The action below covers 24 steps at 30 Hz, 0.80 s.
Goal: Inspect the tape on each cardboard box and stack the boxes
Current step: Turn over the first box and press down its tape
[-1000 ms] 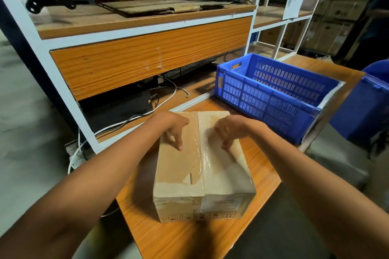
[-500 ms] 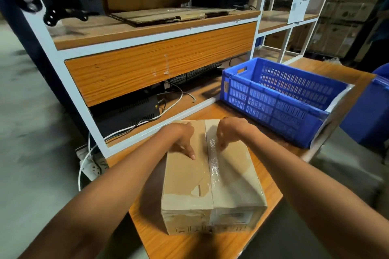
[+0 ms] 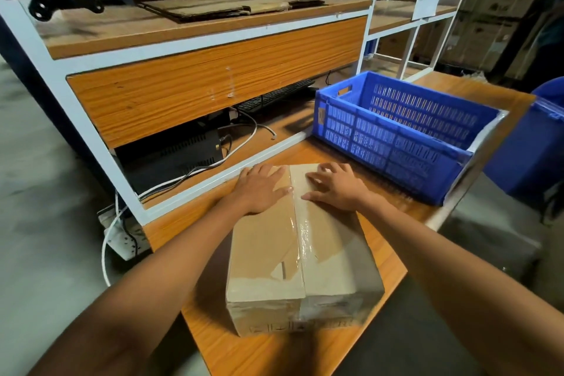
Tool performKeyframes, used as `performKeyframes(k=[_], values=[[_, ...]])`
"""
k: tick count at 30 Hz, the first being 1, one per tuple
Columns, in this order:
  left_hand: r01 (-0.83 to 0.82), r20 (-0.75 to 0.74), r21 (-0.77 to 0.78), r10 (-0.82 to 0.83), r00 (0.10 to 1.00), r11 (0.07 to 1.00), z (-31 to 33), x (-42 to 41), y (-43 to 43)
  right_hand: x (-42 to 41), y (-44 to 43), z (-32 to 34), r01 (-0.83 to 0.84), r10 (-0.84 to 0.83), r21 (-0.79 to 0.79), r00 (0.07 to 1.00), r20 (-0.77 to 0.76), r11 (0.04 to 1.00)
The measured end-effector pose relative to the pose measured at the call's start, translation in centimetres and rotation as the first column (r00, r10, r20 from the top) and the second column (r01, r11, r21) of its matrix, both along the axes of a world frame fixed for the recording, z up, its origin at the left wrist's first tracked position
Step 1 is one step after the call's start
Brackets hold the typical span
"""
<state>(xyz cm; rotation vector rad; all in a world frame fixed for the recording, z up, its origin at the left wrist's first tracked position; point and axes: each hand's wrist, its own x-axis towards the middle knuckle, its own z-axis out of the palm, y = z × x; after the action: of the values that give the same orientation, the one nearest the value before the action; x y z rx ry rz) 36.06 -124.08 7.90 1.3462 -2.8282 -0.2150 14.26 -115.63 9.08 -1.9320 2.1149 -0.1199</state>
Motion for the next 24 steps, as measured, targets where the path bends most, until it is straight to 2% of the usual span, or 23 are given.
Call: performKeyframes(k=[1, 3, 4, 5, 6, 7, 8, 9, 10, 11, 12, 18, 21, 22, 24], values=[[-0.017, -0.095, -0.052, 0.012, 0.995, 0.999, 0.0, 0.2, -0.2, 0.1, 0.1, -0.1, 0.026, -0.025, -0.058, 0.999, 0.022, 0.998], [-0.205, -0.292, -0.130, 0.161, 0.943, 0.970, -0.5, 0.6, -0.5, 0.5, 0.8, -0.7, 0.137, -0.122, -0.194, 0.989, 0.086, 0.971], [-0.330, -0.366, -0.055, 0.289, 0.885, 0.942, -0.6, 0.7, -0.6, 0.3, 0.8, -1.3, 0.198, -0.180, -0.209, 0.979, 0.100, 0.958], [-0.426, -0.419, 0.106, 0.429, 0.800, 0.899, -0.7, 1.0, -0.6, 0.3, 0.8, -1.3, 0.235, -0.218, -0.190, 0.970, 0.106, 0.953], [-0.462, -0.437, 0.332, 0.568, 0.697, 0.822, -0.8, 1.3, -1.0, 0.2, 0.5, -1.5, 0.268, -0.248, -0.136, 0.958, 0.145, 0.954], [-0.438, -0.418, 0.536, 0.678, 0.605, 0.722, -0.8, 1.7, -1.4, 0.2, 0.4, -1.4, 0.297, -0.275, -0.070, 0.935, 0.221, 0.952], [-0.396, -0.383, 0.684, 0.764, 0.520, 0.613, -0.8, 2.1, -1.5, 0.1, 0.2, -1.6, 0.332, -0.304, -0.017, 0.883, 0.359, 0.943], [-0.362, -0.346, 0.767, 0.817, 0.461, 0.529, -1.1, 2.6, -1.5, 0.1, 0.3, -1.6, 0.367, -0.326, 0.031, 0.784, 0.528, 0.930], [-0.339, -0.323, 0.807, 0.842, 0.432, 0.484, -1.1, 2.9, -1.0, 0.0, 0.6, -1.8, 0.408, -0.336, 0.064, 0.641, 0.690, 0.911], [-0.323, -0.328, 0.817, 0.847, 0.419, 0.477, -0.9, 3.0, -0.4, 0.1, 1.2, -1.8, 0.435, -0.338, 0.097, 0.521, 0.784, 0.895], [-0.302, -0.346, 0.820, 0.841, 0.415, 0.487, -0.7, 3.0, 0.2, 0.3, 1.9, -1.6, 0.435, -0.341, 0.133, 0.444, 0.829, 0.890], [-0.265, -0.409, 0.808, 0.824, 0.392, 0.527, -1.7, 4.0, 2.7, 1.0, 4.7, -1.8, 0.424, -0.344, 0.157, 0.412, 0.844, 0.892], [-0.140, -0.469, 0.833, 0.817, 0.335, 0.535, -2.2, 5.0, 2.7, 1.5, 5.6, -1.0, 0.428, -0.309, 0.132, 0.377, 0.873, 0.894], [-0.105, -0.473, 0.842, 0.819, 0.326, 0.529, -1.9, 5.2, 2.6, 1.6, 5.7, -0.7, 0.444, -0.289, 0.091, 0.400, 0.870, 0.891], [-0.032, -0.513, 0.835, 0.799, 0.313, 0.549, 0.1, 5.5, 3.0, 1.2, 5.5, 0.0, 0.471, -0.236, -0.064, 0.549, 0.802, 0.880]])
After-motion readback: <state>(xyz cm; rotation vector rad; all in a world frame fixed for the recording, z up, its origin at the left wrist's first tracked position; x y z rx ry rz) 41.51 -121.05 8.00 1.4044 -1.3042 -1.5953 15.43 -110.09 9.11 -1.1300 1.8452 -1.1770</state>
